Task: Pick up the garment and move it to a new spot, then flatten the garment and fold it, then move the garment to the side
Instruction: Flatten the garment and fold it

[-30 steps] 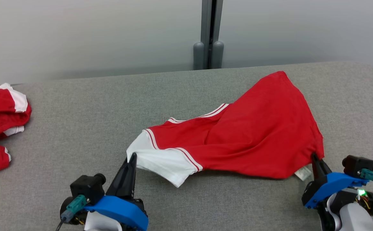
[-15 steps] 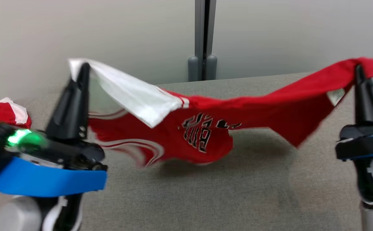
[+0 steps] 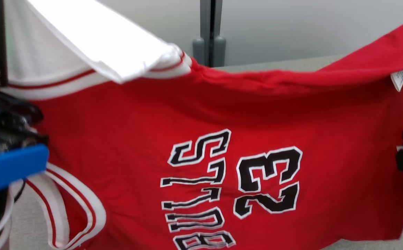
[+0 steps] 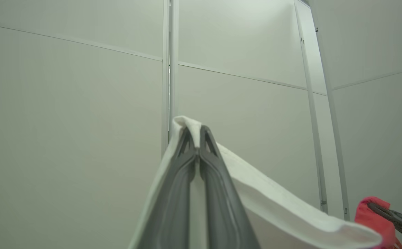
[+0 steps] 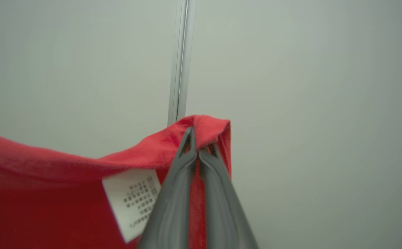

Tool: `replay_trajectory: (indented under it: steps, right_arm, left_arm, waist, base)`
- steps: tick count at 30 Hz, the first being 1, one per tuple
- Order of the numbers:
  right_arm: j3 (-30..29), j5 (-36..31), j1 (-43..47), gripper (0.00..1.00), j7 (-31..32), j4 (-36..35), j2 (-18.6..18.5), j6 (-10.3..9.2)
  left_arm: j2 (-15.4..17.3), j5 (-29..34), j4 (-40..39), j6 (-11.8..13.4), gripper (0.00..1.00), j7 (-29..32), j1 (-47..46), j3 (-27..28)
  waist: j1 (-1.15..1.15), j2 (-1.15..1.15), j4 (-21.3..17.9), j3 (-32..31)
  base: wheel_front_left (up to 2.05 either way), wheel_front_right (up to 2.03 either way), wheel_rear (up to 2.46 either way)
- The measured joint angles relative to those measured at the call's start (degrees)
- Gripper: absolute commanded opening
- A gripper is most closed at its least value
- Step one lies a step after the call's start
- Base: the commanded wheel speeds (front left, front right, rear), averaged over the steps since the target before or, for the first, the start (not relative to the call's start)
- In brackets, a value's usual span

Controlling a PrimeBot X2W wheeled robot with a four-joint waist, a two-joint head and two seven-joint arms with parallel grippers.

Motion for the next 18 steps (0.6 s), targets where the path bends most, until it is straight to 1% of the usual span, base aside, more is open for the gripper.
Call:
replay_trajectory:
  steps: [3, 7, 10, 12, 15, 18]
  right_arm:
    - [1.56, 0.08, -3.16, 0.0, 0.6, 2.68, 0.1, 0.0]
    - [3.41, -0.09, -10.75, 0.0, 0.15, 9.09, 0.2, 0.0]
    - [4.97, -1.09, -19.61, 0.0, -0.82, 15.68, 0.46, 0.0]
    - [6.19, -3.32, -26.04, 0.0, -1.97, 20.68, 0.56, 0.0]
    - [7.43, -4.95, -35.78, 0.0, -3.82, 28.56, 2.47, 0.0]
    - [7.36, -7.69, -43.74, 0.0, -5.6, 37.01, 3.66, 0.0]
  left_arm:
    - [0.13, 0.47, 4.06, -0.24, 0.0, -0.14, -3.79, 0.07]
    - [0.43, 2.15, 11.48, -1.79, 0.0, -1.31, -11.88, -0.24]
    - [0.64, 3.9, 19.15, -3.04, 0.0, -2.61, -20.01, -1.03]
    - [0.56, 5.14, 24.25, -3.82, 0.0, -3.54, -25.68, -1.53]
    - [0.43, 7.25, 31.06, -4.44, 0.0, -5.49, -33.57, -1.9]
    - [-0.23, 9.07, 37.63, -5.36, 0.0, -8.44, -39.67, -2.98]
  waist:
    - [0.01, 0.0, -0.89, 3.32]
    - [0.02, 0.0, -1.67, 8.24]
    - [0.03, 0.0, -1.92, 11.88]
    - [0.03, 0.0, -2.01, 14.07]
    - [0.03, 0.0, -2.21, 17.02]
    - [0.04, 0.0, -1.61, 19.09]
  base:
    - [0.0, 0.0, 0.0]
    - [0.0, 0.0, 0.0]
    - [0.0, 0.0, 0.0]
    - [0.0, 0.0, 0.0]
    - [0.0, 0.0, 0.0]
    - [0.0, 0.0, 0.0]
